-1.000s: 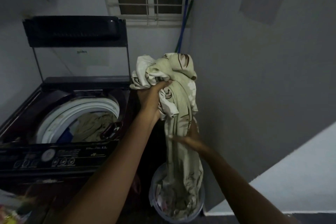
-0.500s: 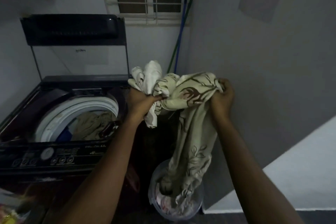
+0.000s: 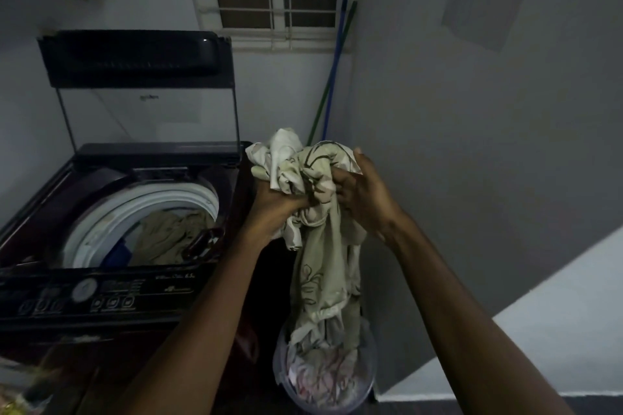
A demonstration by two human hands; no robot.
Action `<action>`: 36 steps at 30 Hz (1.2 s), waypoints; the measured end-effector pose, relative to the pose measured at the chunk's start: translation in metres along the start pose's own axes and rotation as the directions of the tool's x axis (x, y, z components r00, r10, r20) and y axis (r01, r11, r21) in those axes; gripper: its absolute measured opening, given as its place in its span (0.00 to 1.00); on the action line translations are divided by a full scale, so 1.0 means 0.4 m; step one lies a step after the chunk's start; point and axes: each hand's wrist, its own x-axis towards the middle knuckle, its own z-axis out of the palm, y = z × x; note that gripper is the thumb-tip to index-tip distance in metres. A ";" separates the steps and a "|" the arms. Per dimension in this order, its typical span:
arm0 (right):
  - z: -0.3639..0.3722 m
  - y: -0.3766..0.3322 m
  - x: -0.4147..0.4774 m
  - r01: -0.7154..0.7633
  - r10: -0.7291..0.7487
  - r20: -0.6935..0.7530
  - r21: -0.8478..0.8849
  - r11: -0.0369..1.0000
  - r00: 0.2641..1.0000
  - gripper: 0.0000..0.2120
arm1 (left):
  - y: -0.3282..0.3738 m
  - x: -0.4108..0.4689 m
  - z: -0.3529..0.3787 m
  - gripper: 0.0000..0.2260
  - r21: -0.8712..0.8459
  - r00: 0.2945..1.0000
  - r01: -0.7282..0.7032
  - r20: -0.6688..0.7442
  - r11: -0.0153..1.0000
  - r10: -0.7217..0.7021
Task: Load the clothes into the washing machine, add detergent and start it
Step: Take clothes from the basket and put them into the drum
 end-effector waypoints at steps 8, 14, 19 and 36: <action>0.003 -0.008 -0.007 0.018 -0.017 0.027 -0.052 0.998 0.999 0.32 | -0.035 0.040 0.013 0.36 -0.159 0.949 -0.040 -0.316 0.987 -0.012; -0.011 0.137 -0.082 0.451 -0.574 -0.452 -0.358 0.818 0.682 0.11 | -0.025 0.085 0.012 0.29 -0.297 0.959 0.020 -0.264 0.955 -0.102; -0.060 0.294 -0.044 0.019 -0.219 -0.362 -0.482 0.876 0.906 0.54 | 0.059 0.061 0.047 0.25 -0.378 0.979 -0.009 -0.192 0.926 -0.069; -0.125 0.071 -0.049 0.399 -0.421 -0.735 -0.221 0.890 0.531 0.07 | -0.013 0.033 -0.092 0.29 0.356 0.964 0.052 -0.260 0.933 0.046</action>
